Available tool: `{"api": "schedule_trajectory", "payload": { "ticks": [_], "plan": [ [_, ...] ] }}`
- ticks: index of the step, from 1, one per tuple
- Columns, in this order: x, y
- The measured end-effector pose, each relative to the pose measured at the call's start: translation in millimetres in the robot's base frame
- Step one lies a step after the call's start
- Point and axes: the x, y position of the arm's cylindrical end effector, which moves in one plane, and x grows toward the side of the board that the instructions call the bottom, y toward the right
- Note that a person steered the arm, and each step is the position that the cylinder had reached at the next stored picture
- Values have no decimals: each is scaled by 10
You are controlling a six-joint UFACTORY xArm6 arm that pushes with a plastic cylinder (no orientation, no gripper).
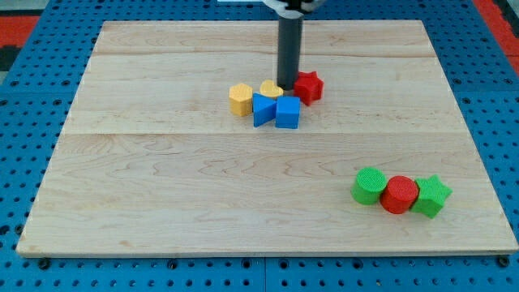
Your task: Slide the red star to the top of the green star
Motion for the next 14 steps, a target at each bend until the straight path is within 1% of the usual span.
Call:
{"api": "schedule_trajectory", "payload": {
  "ticks": [1, 2, 3, 4, 5, 6, 7, 8, 9, 10, 11, 12, 13, 14],
  "plan": [
    [-103, 302],
    [39, 424],
    [433, 650],
    [132, 592],
    [-61, 732],
    [755, 757],
    [887, 620],
    [380, 167],
    [584, 778],
    [982, 1348],
    [800, 1013],
    [753, 1221],
    [898, 1570],
    [957, 1720]
  ]
}}
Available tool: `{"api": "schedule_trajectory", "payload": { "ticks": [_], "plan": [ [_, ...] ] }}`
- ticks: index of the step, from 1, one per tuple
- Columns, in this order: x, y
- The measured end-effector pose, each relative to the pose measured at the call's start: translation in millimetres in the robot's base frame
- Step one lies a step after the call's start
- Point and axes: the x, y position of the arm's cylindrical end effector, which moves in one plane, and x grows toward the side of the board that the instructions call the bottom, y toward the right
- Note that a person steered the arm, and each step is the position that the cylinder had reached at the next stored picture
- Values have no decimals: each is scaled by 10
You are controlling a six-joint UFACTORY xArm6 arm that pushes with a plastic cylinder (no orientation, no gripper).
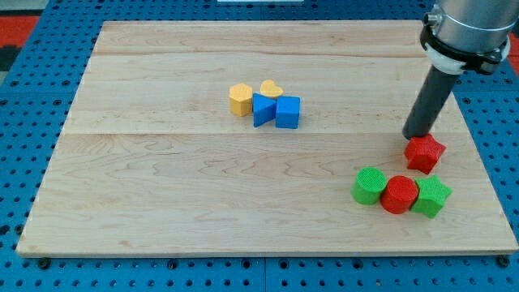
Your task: Slide the red star to the top of the green star
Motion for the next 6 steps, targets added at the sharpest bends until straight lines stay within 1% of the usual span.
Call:
{"api": "schedule_trajectory", "payload": {
  "ticks": [1, 2, 3, 4, 5, 6],
  "plan": [
    [282, 39],
    [301, -252],
    [396, -332],
    [307, -357],
    [382, -39],
    [827, 1056]
  ]
}}
